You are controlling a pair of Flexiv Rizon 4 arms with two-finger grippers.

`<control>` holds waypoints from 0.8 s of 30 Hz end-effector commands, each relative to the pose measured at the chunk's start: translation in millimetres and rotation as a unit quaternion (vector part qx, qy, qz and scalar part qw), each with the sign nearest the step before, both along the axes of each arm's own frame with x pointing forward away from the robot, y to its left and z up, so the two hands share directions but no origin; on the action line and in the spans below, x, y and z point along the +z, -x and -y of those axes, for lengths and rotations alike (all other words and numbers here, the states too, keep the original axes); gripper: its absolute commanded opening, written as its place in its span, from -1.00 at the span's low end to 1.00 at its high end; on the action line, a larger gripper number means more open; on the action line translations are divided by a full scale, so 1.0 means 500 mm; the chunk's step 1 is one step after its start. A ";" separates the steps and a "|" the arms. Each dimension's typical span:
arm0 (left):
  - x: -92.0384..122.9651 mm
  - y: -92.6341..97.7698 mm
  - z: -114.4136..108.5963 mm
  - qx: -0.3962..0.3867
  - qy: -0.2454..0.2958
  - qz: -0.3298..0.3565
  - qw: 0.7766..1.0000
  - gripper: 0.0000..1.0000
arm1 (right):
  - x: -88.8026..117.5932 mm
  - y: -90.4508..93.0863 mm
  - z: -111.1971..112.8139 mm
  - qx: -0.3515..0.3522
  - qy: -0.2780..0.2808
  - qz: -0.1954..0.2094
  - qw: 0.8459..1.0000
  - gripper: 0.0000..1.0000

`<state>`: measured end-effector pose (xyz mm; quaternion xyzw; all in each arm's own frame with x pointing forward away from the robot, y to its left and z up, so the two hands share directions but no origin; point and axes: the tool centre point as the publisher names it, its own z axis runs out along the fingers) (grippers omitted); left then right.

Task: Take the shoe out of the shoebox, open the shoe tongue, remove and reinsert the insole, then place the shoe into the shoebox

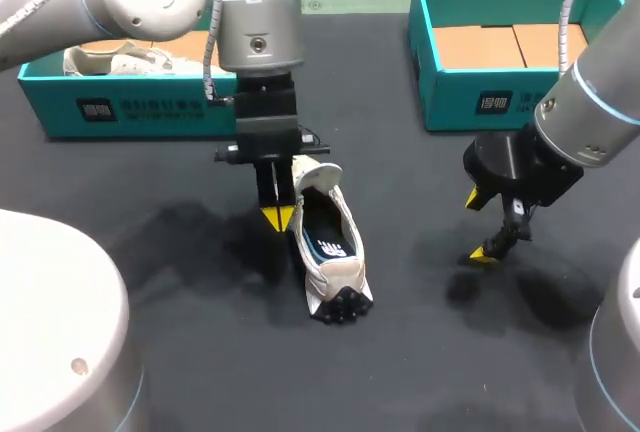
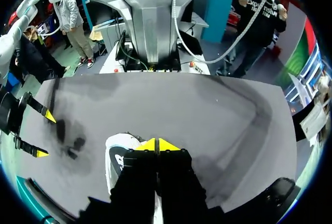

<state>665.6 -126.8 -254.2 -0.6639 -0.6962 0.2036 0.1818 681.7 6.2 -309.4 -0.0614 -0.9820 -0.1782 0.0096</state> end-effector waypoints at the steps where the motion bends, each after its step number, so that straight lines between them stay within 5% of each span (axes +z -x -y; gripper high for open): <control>1: 0.022 0.006 0.008 -0.017 -0.031 0.021 0.999 -1.00 | -0.001 0.002 -0.001 -0.001 0.001 0.001 1.000 1.00; 6: 0.022 0.006 0.008 -0.017 -0.031 0.021 0.999 -1.00 | -0.001 0.002 -0.001 -0.001 0.001 0.001 1.000 1.00; 13: -0.088 -0.010 0.069 -0.040 -0.032 0.032 0.998 -1.00 | -0.001 0.002 -0.001 -0.001 0.001 0.001 1.000 1.00; 24: -0.166 -0.022 0.109 -0.044 -0.036 0.056 0.997 -1.00 | -0.001 0.002 -0.001 -0.001 0.001 0.001 1.000 1.00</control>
